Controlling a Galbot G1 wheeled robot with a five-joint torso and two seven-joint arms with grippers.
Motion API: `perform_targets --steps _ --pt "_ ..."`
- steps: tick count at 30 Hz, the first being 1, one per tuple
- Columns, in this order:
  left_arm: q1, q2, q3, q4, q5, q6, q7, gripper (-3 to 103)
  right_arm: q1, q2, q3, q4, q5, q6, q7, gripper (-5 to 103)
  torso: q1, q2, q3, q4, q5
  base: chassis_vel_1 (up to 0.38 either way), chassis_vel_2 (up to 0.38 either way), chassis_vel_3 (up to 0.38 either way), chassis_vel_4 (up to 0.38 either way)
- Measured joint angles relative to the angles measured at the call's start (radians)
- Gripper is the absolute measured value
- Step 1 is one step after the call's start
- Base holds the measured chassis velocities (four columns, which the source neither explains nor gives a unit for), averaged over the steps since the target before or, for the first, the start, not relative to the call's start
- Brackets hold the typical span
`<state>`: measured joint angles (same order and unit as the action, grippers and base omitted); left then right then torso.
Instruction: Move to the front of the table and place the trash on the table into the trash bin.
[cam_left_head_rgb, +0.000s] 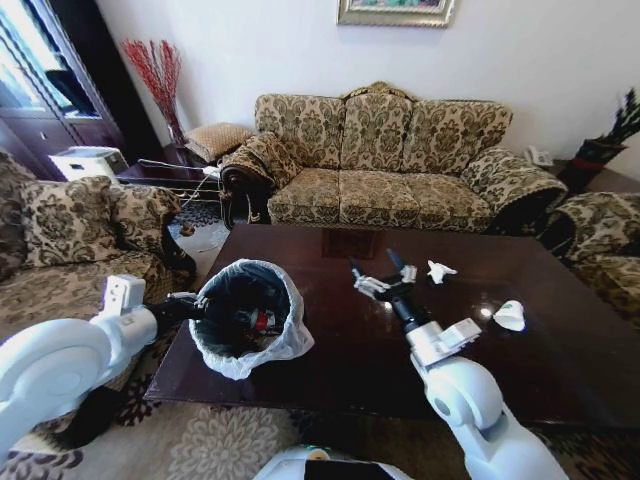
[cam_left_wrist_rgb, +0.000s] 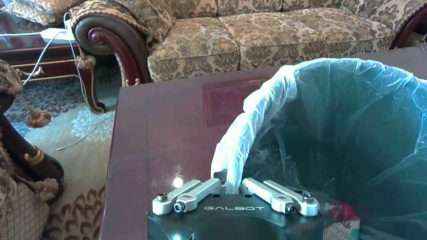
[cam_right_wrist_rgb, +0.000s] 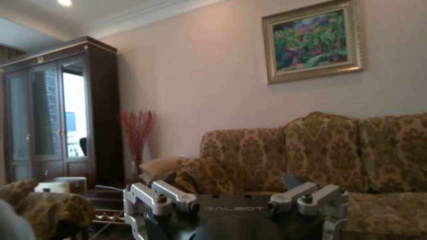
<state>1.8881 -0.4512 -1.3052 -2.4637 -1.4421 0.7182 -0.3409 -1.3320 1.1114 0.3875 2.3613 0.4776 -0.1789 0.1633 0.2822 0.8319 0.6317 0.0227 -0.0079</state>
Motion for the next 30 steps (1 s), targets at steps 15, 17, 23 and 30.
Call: perform_targets --steps 15,17,23,30 --pt "0.160 -0.015 -0.287 -0.034 -0.070 0.014 -0.034 0 -0.019 0.003 0.118 -0.035 0.034 -0.041 0.010 100 0.000 0.000 0.000 0.0004 0.0008 0.000 0.000 0.000 0.000" --pt "0.152 -0.026 -0.227 -0.011 -0.029 0.015 -0.037 0 -0.047 0.001 0.157 -0.054 0.051 -0.034 -0.002 100 0.000 0.000 0.000 -0.0007 0.0002 0.000 0.000 0.000 0.000" --pt "0.125 -0.052 -0.148 0.009 -0.002 0.017 -0.043 0 -0.079 -0.014 0.191 -0.063 0.072 0.018 -0.026 100 0.000 0.000 0.000 0.0002 -0.0003 0.000 0.000 0.000 0.000" --pt "0.096 -0.029 -0.237 0.022 -0.059 0.017 -0.049 0 -0.068 -0.016 0.196 -0.072 0.083 0.028 -0.033 100 0.000 0.000 0.000 0.0000 0.0008 0.000 0.000 0.000 0.000"
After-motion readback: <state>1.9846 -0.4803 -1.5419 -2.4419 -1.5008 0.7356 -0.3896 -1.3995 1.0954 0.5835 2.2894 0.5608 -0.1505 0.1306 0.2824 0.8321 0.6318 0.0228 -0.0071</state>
